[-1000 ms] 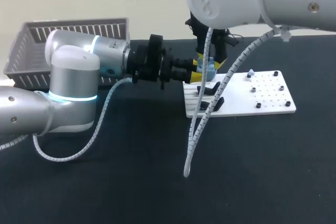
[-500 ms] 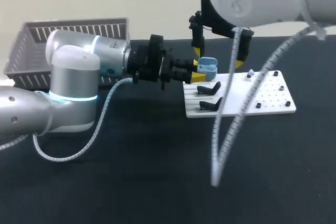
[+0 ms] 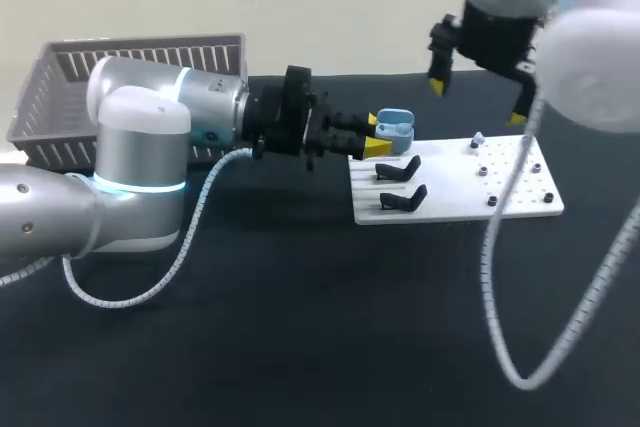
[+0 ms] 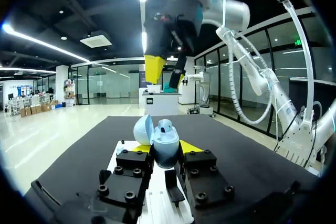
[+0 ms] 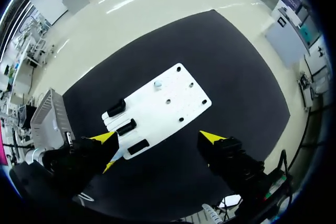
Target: Pick up each earbud case from the left stands, insert the matching earbuds, close the lid, and place the case in the box.
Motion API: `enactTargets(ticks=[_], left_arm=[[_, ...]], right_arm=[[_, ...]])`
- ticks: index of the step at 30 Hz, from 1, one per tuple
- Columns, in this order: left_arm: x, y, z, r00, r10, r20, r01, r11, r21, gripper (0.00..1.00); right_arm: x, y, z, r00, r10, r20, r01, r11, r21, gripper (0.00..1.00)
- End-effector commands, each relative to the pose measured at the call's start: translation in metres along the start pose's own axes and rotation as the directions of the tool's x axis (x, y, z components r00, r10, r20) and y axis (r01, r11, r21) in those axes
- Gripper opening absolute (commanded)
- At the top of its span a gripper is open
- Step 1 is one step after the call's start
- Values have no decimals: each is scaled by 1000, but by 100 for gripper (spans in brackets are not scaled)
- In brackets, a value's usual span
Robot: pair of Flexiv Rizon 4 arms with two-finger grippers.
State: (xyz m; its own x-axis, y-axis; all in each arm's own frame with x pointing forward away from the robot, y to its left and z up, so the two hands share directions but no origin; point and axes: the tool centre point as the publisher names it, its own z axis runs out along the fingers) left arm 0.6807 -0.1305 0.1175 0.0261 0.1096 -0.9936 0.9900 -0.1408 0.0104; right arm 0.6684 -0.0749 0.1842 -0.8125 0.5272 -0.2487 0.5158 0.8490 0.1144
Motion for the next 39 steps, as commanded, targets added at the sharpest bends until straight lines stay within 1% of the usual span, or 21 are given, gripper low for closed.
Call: enactTargets(ticks=[1, 5, 10, 14, 19, 24, 29, 30, 32, 33, 35, 36, 37, 39], left_arm=[[0, 0, 0, 1000, 0, -1, 0, 1000, 0, 0], [0, 0, 0, 1000, 0, -1, 0, 1000, 0, 0], [0, 0, 0, 1000, 0, -1, 0, 1000, 0, 0], [0, 0, 0, 1000, 0, -1, 0, 1000, 0, 0], [0, 0, 0, 1000, 0, -1, 0, 1000, 0, 0], [0, 0, 0, 1000, 0, -1, 0, 1000, 0, 0], [0, 0, 0, 1000, 0, -1, 0, 1000, 0, 0], [0, 0, 0, 1000, 0, -1, 0, 1000, 0, 0], [0, 0, 0, 1000, 0, -1, 0, 1000, 0, 0], [0, 0, 0, 1000, 0, -1, 0, 1000, 0, 0], [0, 0, 0, 1000, 0, -1, 0, 1000, 0, 0], [0, 0, 0, 1000, 0, -1, 0, 1000, 0, 0], [0, 0, 0, 1000, 0, -1, 0, 1000, 0, 0], [0, 0, 0, 1000, 0, -1, 0, 1000, 0, 0]], right_arm=[[-20, -16, 14, 999, -35, -30, 22, 939, -343, 100], [-40, -16, 28, 1000, -25, -14, 18, 931, -364, 100], [-55, -6, 52, 997, -81, 20, 83, 939, -335, 100], [-59, 3, 73, 986, -162, 35, 165, 944, -287, 100], [-64, 10, 91, 973, -231, 10, 226, 940, -255, 100], [-66, 12, 109, 962, -270, -28, 256, 937, -236, 100], [-65, 6, 125, 959, -273, -70, 250, 938, -239, 100], [-65, 5, 128, 959, -273, -77, 248, 937, -245, 90], [-64, 3, 132, 958, -275, -79, 249, 937, -245, 84], [-65, 2, 135, 957, -276, -83, 249, 937, -245, 85], [-65, 0, 137, 956, -278, -94, 249, 937, -244, 80], [-65, 0, 138, 955, -280, -95, 250, 937, -243, 67], [-65, -1, 139, 954, -283, -97, 253, 936, -243, 64], [-64, -2, 142, 952, -287, -106, 255, 936, -242, 62]])
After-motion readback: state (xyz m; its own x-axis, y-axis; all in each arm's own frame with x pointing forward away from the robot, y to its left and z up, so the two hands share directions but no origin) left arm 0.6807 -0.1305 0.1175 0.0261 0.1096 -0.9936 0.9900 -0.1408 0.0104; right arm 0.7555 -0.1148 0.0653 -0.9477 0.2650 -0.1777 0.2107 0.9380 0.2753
